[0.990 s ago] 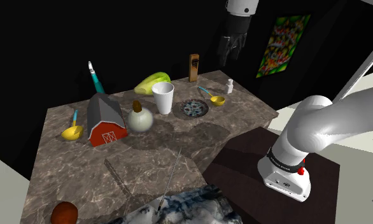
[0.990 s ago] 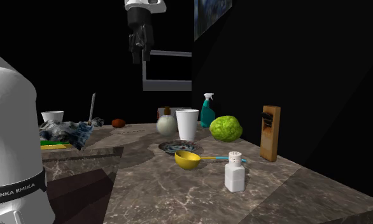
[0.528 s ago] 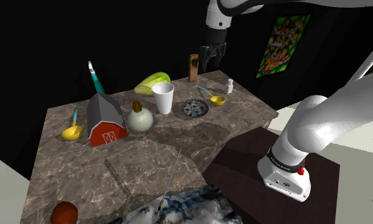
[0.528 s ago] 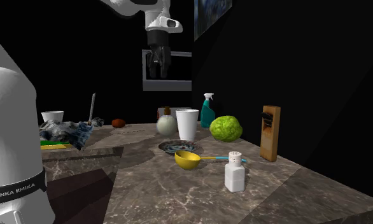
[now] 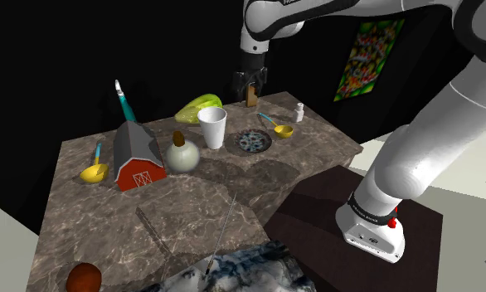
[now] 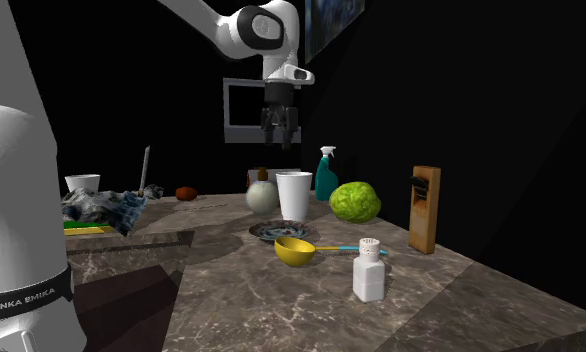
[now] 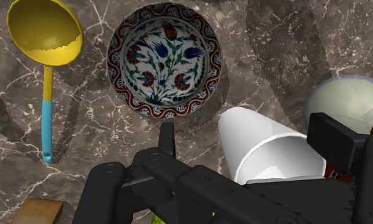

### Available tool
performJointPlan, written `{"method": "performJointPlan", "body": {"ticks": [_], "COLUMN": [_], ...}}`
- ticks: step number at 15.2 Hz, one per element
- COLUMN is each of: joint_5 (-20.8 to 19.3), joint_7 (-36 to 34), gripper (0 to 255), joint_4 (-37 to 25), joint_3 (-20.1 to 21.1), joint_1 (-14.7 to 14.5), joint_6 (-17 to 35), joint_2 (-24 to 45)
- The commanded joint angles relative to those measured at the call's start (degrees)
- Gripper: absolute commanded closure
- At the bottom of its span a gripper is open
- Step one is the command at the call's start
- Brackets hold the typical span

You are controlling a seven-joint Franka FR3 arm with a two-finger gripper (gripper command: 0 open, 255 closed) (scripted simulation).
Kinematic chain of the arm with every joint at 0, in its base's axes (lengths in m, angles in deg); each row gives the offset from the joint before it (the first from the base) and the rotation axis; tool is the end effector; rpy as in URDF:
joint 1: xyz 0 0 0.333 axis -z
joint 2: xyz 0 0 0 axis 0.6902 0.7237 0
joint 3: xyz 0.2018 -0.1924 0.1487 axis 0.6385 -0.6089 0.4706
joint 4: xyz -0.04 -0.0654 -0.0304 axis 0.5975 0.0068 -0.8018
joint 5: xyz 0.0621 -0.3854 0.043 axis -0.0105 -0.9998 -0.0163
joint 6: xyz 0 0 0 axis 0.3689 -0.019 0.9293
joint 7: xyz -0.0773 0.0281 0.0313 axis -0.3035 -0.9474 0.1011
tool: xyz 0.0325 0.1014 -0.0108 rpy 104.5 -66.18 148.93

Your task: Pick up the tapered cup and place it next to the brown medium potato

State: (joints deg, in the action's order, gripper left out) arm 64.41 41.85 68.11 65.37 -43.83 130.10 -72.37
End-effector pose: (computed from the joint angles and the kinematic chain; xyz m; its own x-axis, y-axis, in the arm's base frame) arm 0.5007 0.0090 0.4909 0.9944 -0.1060 -0.0003 -0.1055 -0.9895 -0.0987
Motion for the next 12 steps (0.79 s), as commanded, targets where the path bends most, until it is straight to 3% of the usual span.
{"method": "performJointPlan", "body": {"ticks": [1, 9, 12], "joint_5": [0.7, 3.2, 3.4], "joint_7": [-0.3, -0.8, -0.7], "gripper": [0, 0, 0], "joint_4": [-2.5, -15.8, -15.9], "joint_3": [0.1, 0.4, 0.5], "joint_1": [-0.2, -0.3, -0.4], "joint_6": [1.6, 5.3, 6.8], "joint_2": [4.1, 21.9, 23.5]}}
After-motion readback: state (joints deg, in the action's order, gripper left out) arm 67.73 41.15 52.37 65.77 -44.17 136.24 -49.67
